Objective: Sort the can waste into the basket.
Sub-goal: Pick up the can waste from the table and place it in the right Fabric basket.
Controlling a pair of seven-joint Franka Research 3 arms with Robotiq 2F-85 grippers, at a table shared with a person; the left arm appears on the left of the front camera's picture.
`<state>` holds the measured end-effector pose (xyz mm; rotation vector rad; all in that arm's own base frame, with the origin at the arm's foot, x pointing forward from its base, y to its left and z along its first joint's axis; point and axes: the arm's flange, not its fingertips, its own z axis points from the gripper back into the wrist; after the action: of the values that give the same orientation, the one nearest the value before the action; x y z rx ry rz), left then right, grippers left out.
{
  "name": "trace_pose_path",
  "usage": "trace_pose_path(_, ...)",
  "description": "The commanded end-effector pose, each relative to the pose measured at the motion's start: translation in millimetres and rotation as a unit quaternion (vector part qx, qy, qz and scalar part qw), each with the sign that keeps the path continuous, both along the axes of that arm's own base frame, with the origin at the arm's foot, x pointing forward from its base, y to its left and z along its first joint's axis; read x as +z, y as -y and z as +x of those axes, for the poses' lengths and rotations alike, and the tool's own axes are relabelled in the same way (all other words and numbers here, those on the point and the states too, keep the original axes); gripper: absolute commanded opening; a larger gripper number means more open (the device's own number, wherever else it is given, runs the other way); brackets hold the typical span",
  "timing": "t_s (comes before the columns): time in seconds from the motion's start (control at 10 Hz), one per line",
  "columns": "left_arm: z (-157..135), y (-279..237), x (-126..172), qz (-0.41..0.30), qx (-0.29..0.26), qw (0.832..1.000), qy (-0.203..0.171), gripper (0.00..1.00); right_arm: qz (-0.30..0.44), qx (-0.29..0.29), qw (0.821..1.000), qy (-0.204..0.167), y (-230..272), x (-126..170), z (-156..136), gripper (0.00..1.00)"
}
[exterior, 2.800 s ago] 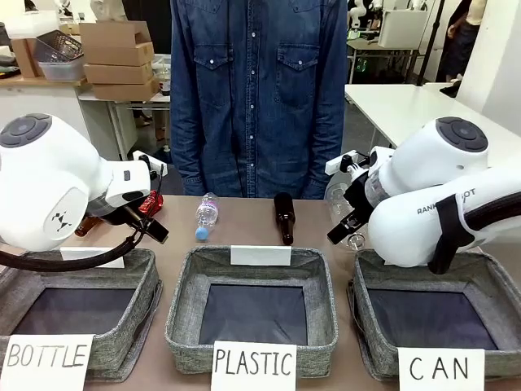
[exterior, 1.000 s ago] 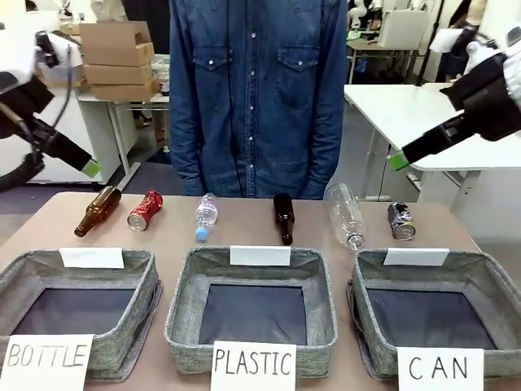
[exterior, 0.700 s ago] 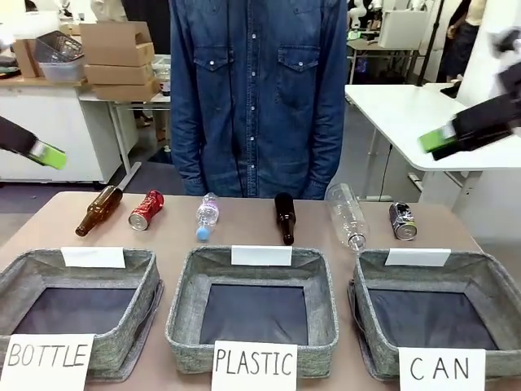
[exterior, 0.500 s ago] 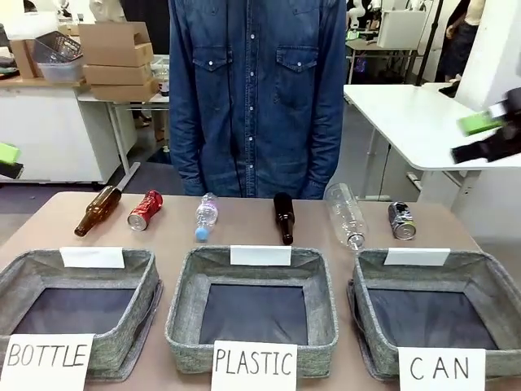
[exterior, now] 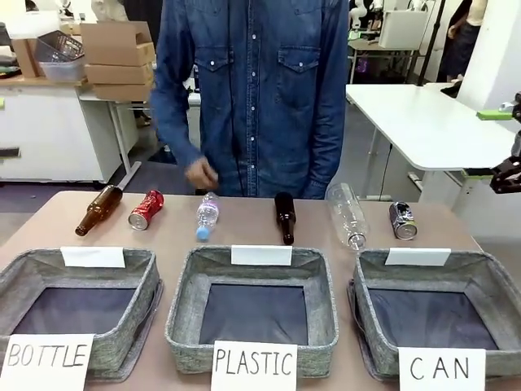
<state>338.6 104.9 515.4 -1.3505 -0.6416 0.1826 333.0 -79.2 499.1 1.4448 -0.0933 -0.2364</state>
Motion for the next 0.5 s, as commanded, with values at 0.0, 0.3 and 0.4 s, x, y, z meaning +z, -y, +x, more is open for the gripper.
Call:
trace_pose_path(0.0,-7.7,-7.4,-14.0,0.006,-0.037,0.999,-0.007,1.00,-0.005,0.037,0.997,0.066,-2.2,15.6,-12.2,1.00)
trace_pose_path(0.3,-7.7,-7.4,-14.0,0.006,-0.037,0.999,-0.007,1.00,-0.005,0.037,0.997,0.066,-2.2,15.6,-12.2,1.00)
trace_pose_path(0.4,-7.7,-7.4,-14.0,0.006,-0.037,0.999,-0.007,1.00,-0.005,0.037,0.997,0.066,-2.2,15.6,-12.2,1.00)
